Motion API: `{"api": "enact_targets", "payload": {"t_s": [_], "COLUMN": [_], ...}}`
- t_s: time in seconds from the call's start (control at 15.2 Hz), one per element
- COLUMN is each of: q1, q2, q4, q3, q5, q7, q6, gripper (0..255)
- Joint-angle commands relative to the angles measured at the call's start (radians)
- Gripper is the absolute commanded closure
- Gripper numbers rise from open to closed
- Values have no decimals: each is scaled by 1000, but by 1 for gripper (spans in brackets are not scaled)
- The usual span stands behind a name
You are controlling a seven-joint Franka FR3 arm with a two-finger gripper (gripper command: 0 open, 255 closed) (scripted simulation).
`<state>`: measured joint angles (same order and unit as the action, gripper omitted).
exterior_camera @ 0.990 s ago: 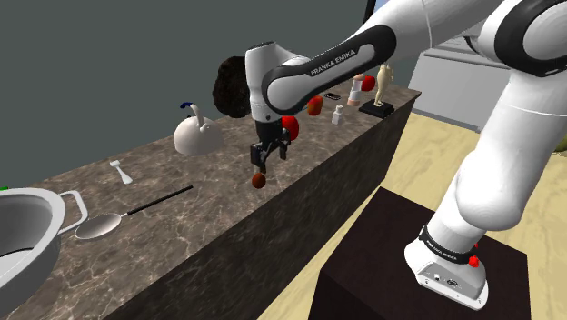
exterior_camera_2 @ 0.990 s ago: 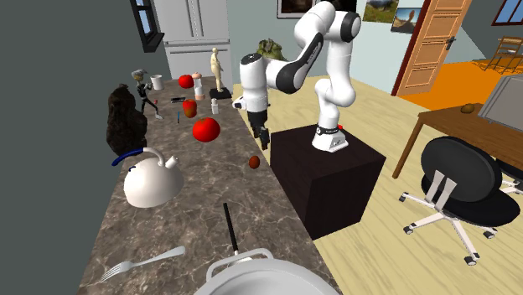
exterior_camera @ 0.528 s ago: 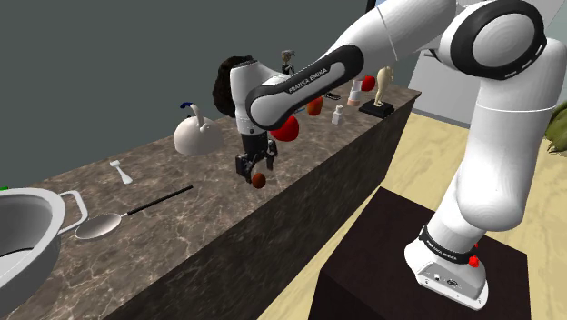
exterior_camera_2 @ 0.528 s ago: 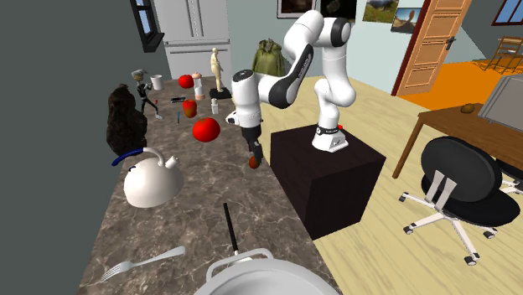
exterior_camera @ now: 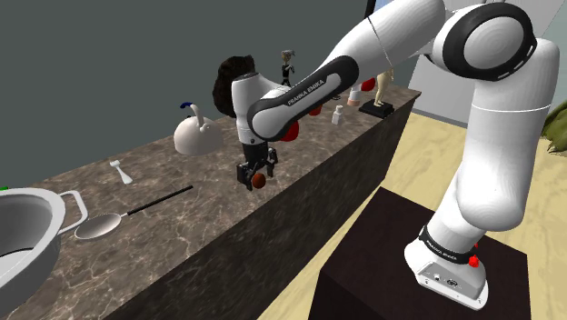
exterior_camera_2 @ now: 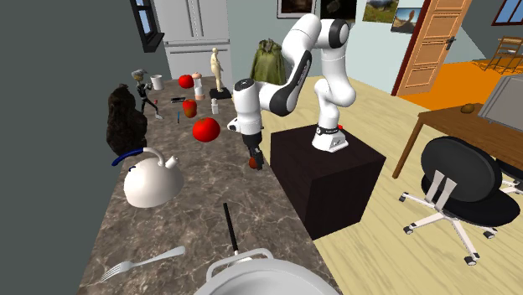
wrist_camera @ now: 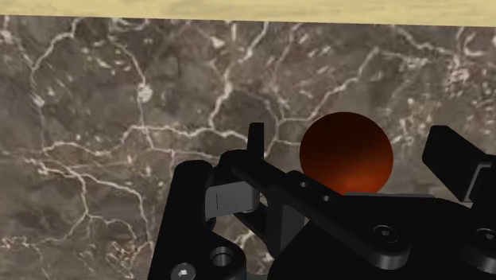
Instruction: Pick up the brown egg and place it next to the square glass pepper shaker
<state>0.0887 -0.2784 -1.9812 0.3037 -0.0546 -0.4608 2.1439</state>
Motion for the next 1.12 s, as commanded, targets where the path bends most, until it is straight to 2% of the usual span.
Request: {"api": "enact_targets", "payload": {"t_s": [0.0, 0.2, 0.26, 0.86, 1.06], "q1": [0, 0, 0, 0, -2], "q2": [0, 0, 0, 0, 22], "q4": [-2, -1, -1, -2, 13], "q3": [0, 0, 0, 0, 3], "q5": [0, 0, 0, 0, 8], "q7": [0, 0, 0, 0, 4], "q6": [1, 1, 1, 1, -33], "gripper": [0, 0, 255, 255, 255]}}
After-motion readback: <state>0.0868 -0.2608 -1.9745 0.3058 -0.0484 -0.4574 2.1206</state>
